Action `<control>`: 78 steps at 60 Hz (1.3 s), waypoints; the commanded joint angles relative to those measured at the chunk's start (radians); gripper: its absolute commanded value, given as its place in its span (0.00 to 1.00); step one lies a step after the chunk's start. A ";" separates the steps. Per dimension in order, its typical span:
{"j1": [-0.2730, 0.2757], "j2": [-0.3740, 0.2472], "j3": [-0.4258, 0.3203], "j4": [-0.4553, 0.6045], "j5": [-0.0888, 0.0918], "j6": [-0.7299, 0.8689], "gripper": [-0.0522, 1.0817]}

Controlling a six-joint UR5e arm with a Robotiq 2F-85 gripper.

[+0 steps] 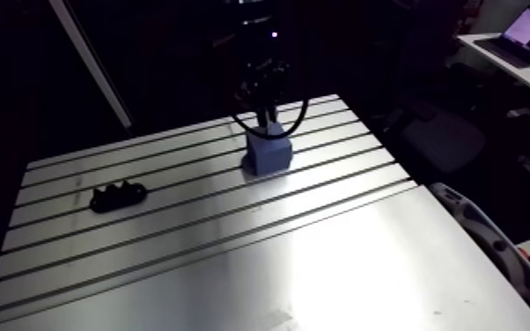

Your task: Pick up the M10 bolt and insert it into the hex recess until seated.

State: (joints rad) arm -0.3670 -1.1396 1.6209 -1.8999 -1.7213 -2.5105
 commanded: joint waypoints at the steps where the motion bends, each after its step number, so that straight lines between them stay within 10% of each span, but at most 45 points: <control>1: 0.000 0.002 0.001 0.000 0.001 0.000 0.80; 50: 0.000 0.005 0.009 -0.001 -0.001 0.004 0.78; 57: 0.000 0.005 0.010 -0.003 0.001 0.007 0.54; 59: 0.000 0.005 0.010 -0.003 0.004 0.008 0.08; 78: -0.006 0.004 0.007 -0.003 0.009 0.006 0.05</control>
State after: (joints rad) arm -0.3702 -1.1353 1.6299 -1.9028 -1.7143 -2.5046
